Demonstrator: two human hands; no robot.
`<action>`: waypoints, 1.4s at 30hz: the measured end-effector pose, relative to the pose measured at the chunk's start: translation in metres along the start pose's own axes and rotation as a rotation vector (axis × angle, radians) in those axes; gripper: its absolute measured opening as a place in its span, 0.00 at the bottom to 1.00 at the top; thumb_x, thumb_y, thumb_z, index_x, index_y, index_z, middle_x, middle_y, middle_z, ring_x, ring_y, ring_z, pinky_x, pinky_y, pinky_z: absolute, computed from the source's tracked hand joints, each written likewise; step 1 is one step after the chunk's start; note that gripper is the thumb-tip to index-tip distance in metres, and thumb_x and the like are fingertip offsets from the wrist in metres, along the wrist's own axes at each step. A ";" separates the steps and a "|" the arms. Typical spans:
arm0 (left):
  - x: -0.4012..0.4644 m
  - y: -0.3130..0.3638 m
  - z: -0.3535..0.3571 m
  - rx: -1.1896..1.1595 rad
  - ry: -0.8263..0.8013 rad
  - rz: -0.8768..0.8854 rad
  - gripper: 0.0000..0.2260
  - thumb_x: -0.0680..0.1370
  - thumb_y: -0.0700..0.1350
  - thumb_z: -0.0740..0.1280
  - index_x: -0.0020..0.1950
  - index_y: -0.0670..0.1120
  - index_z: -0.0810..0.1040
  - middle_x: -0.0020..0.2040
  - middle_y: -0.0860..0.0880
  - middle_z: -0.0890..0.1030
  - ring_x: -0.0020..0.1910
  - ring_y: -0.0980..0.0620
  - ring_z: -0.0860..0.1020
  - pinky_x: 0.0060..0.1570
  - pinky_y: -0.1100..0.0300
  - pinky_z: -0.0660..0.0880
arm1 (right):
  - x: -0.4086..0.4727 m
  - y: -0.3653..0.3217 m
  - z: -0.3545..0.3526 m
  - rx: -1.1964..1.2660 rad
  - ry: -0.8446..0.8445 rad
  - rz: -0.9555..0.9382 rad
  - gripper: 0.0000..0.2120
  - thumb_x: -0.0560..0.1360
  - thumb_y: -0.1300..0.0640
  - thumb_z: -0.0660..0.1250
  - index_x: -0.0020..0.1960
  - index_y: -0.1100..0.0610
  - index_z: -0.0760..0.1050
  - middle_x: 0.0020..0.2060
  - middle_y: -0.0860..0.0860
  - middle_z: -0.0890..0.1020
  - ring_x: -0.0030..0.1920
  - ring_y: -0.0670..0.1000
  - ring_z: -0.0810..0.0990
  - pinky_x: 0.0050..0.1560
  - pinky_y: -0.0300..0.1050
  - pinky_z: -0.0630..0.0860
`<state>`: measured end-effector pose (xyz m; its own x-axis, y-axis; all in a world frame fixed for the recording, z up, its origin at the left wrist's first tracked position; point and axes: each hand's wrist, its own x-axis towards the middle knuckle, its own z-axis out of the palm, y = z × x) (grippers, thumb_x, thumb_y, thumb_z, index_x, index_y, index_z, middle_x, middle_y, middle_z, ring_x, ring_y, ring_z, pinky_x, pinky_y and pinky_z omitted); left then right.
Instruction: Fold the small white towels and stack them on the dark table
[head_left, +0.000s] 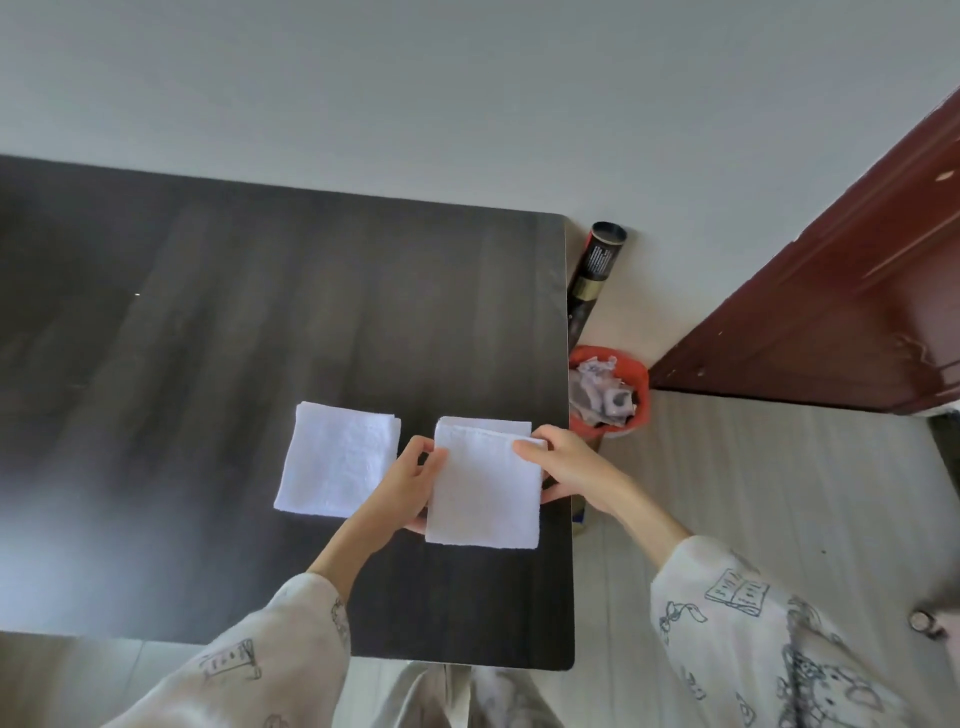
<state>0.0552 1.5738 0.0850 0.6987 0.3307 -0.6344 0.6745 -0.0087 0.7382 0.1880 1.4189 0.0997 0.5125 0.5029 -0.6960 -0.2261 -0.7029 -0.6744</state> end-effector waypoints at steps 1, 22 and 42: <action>0.006 0.001 0.001 0.007 0.000 -0.009 0.09 0.81 0.53 0.52 0.53 0.50 0.66 0.52 0.48 0.75 0.51 0.49 0.77 0.42 0.51 0.81 | 0.008 -0.001 -0.001 -0.042 0.014 0.009 0.12 0.79 0.51 0.60 0.59 0.55 0.68 0.52 0.51 0.76 0.50 0.49 0.78 0.42 0.43 0.80; 0.055 -0.006 0.008 0.320 0.122 -0.049 0.11 0.81 0.50 0.53 0.58 0.46 0.67 0.44 0.49 0.74 0.43 0.48 0.77 0.41 0.51 0.80 | 0.071 0.018 0.000 -0.409 0.204 -0.087 0.08 0.78 0.50 0.59 0.51 0.54 0.65 0.44 0.52 0.76 0.42 0.52 0.79 0.42 0.48 0.81; 0.004 0.027 0.022 0.456 0.272 0.425 0.13 0.80 0.43 0.56 0.64 0.44 0.71 0.62 0.46 0.73 0.57 0.50 0.74 0.53 0.61 0.71 | -0.024 0.053 -0.012 0.002 0.524 -0.114 0.13 0.79 0.53 0.59 0.62 0.57 0.71 0.56 0.51 0.77 0.57 0.50 0.76 0.58 0.44 0.73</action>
<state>0.0810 1.5543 0.0973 0.8806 0.4356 -0.1867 0.4297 -0.5677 0.7022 0.1735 1.3634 0.0840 0.8788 0.2568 -0.4021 -0.1460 -0.6576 -0.7391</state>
